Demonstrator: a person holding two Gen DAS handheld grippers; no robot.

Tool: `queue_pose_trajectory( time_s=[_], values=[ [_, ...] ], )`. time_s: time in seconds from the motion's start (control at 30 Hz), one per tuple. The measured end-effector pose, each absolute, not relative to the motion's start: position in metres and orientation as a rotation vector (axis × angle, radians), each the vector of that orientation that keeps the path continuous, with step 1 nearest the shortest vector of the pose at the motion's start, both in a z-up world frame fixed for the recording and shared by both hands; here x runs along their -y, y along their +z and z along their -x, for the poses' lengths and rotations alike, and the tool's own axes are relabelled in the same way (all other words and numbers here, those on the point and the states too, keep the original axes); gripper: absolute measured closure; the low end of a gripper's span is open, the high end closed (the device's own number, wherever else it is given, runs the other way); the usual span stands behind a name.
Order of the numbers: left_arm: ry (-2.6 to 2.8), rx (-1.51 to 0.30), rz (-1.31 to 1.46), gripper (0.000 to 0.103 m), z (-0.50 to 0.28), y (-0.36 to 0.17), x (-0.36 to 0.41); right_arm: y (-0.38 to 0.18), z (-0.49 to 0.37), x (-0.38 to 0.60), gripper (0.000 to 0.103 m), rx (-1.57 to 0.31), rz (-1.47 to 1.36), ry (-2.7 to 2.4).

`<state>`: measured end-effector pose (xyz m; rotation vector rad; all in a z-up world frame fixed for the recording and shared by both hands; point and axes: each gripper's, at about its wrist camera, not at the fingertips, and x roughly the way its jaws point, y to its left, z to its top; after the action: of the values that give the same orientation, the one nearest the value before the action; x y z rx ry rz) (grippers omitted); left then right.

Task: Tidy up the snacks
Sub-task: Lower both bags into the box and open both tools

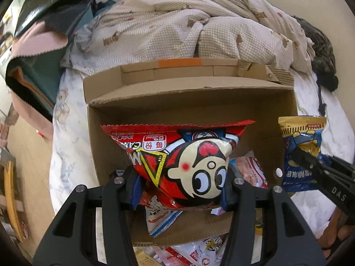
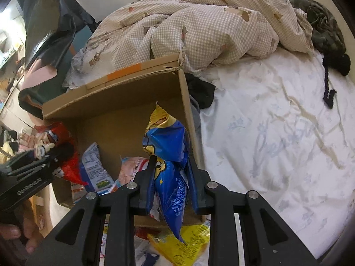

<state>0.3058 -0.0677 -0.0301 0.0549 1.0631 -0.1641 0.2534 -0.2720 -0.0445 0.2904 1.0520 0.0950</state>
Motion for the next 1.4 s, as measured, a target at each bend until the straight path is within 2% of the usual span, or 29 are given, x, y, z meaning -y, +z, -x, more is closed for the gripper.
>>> queue_pose_trajectory(
  time_s=[0.47,0.53,0.6,0.63,0.67,0.73,1.4],
  values=[
    [-0.150,-1.023,-0.018,0.051,-0.302,-0.028,0.061,-0.043,-0.254,0.276,0.076,-1.043,-0.338,0.104],
    [-0.173,-1.020,0.005,0.041,-0.300,-0.026,0.060,-0.044,-0.254,0.278,0.075,-1.038,-0.374,0.126],
    [-0.180,-1.002,0.012,0.020,-0.297,-0.023,0.060,-0.043,-0.253,0.281,0.073,-1.022,-0.415,0.145],
    [-0.183,-0.995,0.011,0.017,-0.296,-0.022,0.061,-0.041,-0.253,0.281,0.068,-1.017,-0.420,0.147],
    [-0.198,-0.989,0.015,0.015,-0.294,-0.020,0.062,-0.040,-0.252,0.281,0.046,-1.013,-0.419,0.143],
    [-0.216,-0.984,0.009,0.015,-0.291,-0.017,0.066,-0.037,-0.250,0.282,0.023,-0.986,-0.426,0.130],
    [-0.160,-0.955,0.038,0.015,-0.281,-0.010,0.056,-0.033,-0.250,0.280,0.022,-0.992,-0.406,0.142]
  ],
)
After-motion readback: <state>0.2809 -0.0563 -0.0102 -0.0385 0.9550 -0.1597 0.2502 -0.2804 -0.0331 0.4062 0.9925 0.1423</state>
